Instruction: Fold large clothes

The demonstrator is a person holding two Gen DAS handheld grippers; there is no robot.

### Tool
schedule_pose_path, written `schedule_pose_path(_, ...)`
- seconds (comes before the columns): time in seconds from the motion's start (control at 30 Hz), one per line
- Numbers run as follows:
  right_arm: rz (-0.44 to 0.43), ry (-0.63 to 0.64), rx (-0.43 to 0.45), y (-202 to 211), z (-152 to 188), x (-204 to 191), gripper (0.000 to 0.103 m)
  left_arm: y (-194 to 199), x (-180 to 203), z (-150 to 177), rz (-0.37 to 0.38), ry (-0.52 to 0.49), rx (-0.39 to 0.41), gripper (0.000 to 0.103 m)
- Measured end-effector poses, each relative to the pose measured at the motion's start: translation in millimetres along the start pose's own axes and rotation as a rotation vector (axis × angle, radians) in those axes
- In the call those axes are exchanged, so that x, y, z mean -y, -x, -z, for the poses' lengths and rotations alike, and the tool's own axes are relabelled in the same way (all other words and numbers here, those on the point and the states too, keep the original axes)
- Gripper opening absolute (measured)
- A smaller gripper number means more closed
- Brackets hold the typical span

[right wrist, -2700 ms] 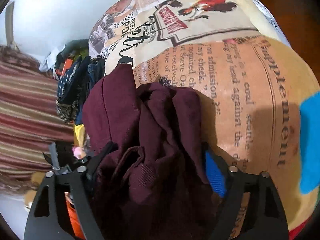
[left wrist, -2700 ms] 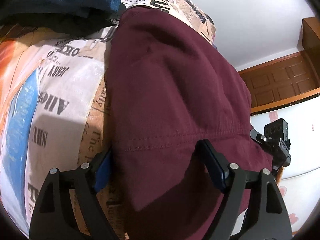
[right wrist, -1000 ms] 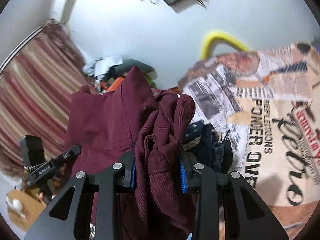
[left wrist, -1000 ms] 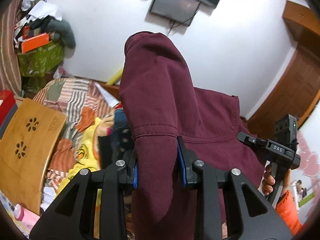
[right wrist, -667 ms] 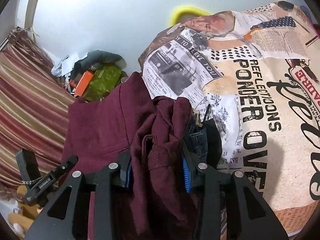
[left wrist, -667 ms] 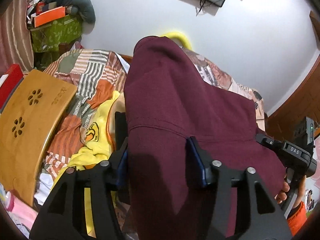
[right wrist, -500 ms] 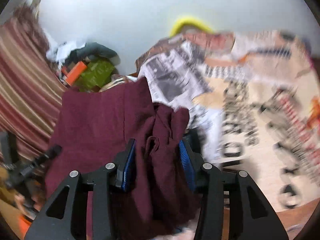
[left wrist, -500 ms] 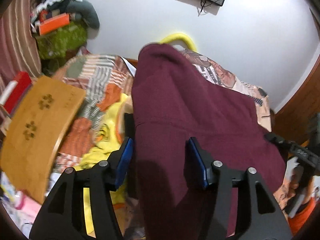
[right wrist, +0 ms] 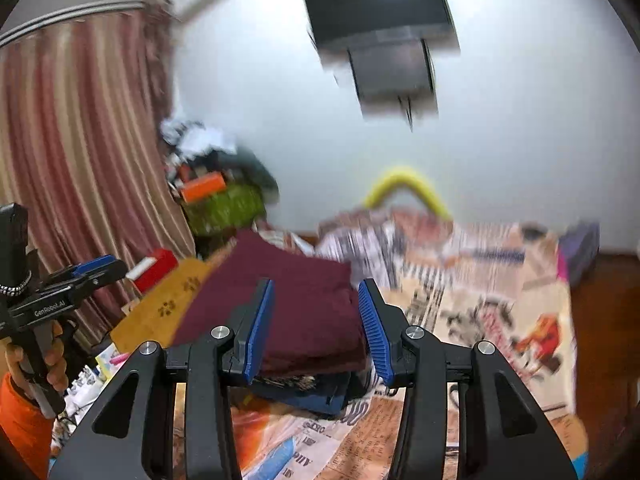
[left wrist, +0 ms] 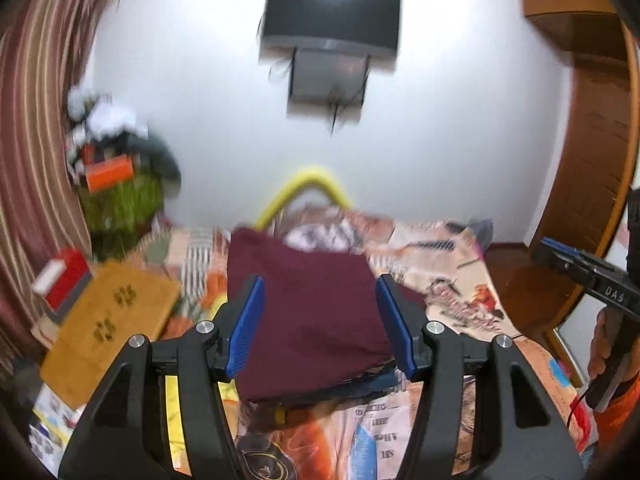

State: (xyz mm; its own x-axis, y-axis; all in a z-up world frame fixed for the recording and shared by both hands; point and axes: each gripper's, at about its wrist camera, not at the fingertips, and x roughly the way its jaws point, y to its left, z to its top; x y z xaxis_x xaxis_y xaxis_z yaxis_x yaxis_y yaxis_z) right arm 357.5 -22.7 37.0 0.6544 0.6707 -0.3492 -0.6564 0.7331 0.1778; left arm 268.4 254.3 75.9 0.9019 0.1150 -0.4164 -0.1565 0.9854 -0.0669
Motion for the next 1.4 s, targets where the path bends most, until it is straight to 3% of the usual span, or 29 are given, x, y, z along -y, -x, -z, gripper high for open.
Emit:
schedule_pose_path(0.2,-0.056,0.012,0.222,93,11,-46,0.041,116,49,11,-0.048,-0.043,0.257,0.057)
schedule_pose_path(0.4,-0.05,0.071,0.335,148,39,-78,0.045,180,85,45,-0.095,-0.042,0.382,0.057)
schedule_pose_path(0.5,-0.016,0.065,0.351,159,54,-83,0.052,195,93,63,-0.11,-0.035,0.405,0.06)
schedule_pose_path(0.57,0.021,0.066,0.348,153,58,-81,0.059,202,94,74,-0.121,-0.012,0.417,0.068)
schedule_pose_path(0.63,0.062,0.068,0.339,152,64,-82,0.078,210,94,84,-0.123,0.013,0.426,0.072)
schedule_pose_path(0.67,0.078,0.062,0.339,153,68,-81,0.083,213,94,89,-0.129,0.015,0.425,0.074)
schedule_pose_path(0.73,0.094,0.052,0.327,152,70,-79,0.09,215,94,94,-0.151,0.013,0.423,0.089)
schedule_pose_path(0.83,0.1,0.039,0.311,157,73,-80,0.1,217,89,103,-0.198,0.043,0.426,0.101)
schedule_pose_path(1.4,0.125,0.092,0.294,161,89,-89,0.103,205,87,131,-0.242,0.047,0.366,0.102)
